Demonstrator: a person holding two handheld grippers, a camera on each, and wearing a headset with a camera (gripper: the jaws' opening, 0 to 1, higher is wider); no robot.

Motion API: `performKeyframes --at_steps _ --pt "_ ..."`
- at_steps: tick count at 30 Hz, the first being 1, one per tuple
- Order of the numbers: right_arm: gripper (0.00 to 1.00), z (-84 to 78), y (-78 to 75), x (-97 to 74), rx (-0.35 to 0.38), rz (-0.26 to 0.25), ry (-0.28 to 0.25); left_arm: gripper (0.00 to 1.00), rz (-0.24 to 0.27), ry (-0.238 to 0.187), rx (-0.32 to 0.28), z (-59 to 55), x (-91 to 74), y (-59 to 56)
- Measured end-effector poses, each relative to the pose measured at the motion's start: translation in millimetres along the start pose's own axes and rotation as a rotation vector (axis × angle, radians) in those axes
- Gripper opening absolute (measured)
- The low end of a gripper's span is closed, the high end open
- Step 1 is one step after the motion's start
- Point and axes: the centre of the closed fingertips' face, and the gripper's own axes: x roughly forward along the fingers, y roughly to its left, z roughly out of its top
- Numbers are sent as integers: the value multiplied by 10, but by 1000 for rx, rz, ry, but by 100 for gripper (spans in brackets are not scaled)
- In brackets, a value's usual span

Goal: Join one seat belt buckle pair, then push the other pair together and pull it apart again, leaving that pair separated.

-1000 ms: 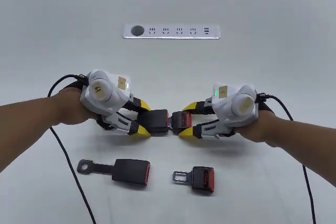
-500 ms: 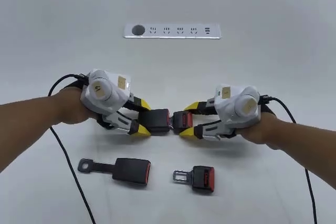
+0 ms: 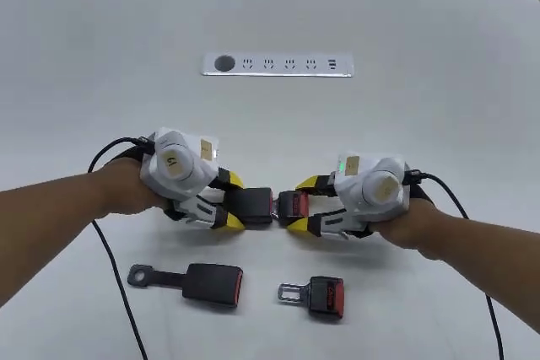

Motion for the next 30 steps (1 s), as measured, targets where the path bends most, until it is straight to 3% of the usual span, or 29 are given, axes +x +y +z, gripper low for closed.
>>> performKeyframes --at_steps 3,4,6,9,15,17,18,21,22,24,27,30 --pt "36 -19 -20 -6 6 -33 25 45 -3 12 -16 -20 1 2" --pt "37 -34 16 -26 5 -36 40 51 18 28 -11 -51 -10 42" --pt "41 -40 42 -52 37 -35 38 60 33 44 -65 -101 -14 64" --pt "53 -17 -21 -85 85 -79 3 65 30 22 -81 -114 -54 57" --pt "65 65 -101 -236 192 -163 -40 75 84 -18 -136 -77 -119 78" --pt "70 8 -149 -249 231 -191 -34 78 113 -43 -172 -38 -163 90" --pt "71 -7 -166 -260 245 -209 -40 79 150 -82 -191 16 -199 125" --pt "72 -15 -217 -320 269 -265 -59 86 194 -88 -249 -16 -247 154" --pt "75 -11 -244 -366 299 -296 -75 88 216 -122 -271 12 -297 168" --pt "76 -15 -267 -416 317 -328 -84 89 254 -133 -313 -47 -369 210" --pt "76 -25 -276 -503 349 -371 -89 91 293 -165 -350 0 -488 184" --pt "78 -13 -293 -611 373 -424 -113 95 325 -170 -395 1 -589 160"
